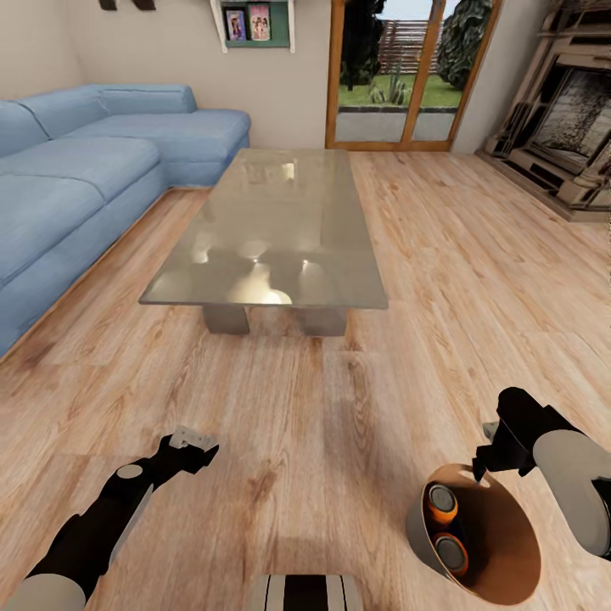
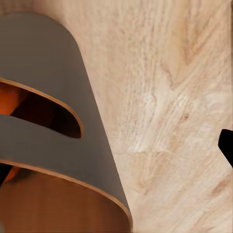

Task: Put the three can of soda from the living room inside the tash can in the kitchen.

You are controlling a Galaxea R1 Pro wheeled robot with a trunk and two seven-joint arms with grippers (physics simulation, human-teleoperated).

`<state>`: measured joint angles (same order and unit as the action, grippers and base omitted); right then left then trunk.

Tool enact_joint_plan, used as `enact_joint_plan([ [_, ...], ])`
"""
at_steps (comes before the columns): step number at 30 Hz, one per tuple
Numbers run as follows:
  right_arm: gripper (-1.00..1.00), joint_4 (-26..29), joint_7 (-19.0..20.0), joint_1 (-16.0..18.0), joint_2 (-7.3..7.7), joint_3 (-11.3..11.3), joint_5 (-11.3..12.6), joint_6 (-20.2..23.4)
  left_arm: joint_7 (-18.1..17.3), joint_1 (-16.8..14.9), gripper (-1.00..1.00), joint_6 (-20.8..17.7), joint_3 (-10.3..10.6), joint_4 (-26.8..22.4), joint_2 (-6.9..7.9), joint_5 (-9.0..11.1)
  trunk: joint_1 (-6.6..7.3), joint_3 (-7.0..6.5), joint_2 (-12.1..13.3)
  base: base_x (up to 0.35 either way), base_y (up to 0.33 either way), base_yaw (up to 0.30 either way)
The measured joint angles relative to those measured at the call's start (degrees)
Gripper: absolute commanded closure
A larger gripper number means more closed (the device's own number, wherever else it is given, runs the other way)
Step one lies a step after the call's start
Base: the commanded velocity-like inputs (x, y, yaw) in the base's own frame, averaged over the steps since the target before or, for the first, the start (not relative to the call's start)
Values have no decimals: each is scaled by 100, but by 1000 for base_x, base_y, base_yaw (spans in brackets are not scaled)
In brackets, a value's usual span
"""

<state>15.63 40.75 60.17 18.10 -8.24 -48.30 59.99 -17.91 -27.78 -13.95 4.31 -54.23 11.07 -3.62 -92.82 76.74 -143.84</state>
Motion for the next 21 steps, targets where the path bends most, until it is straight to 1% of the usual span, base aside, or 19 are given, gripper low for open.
enact_joint_plan([
  [7,-100,-6,-1,-5,0,3,1,0,63,-2,-100,-17,2,0,0,-2,18,-155,9,0,0,0],
  [21,-100,-9,-14,-6,2,5,-14,1,77,-5,-100,-35,0,0,0,0,54,-465,28,0,0,0],
])
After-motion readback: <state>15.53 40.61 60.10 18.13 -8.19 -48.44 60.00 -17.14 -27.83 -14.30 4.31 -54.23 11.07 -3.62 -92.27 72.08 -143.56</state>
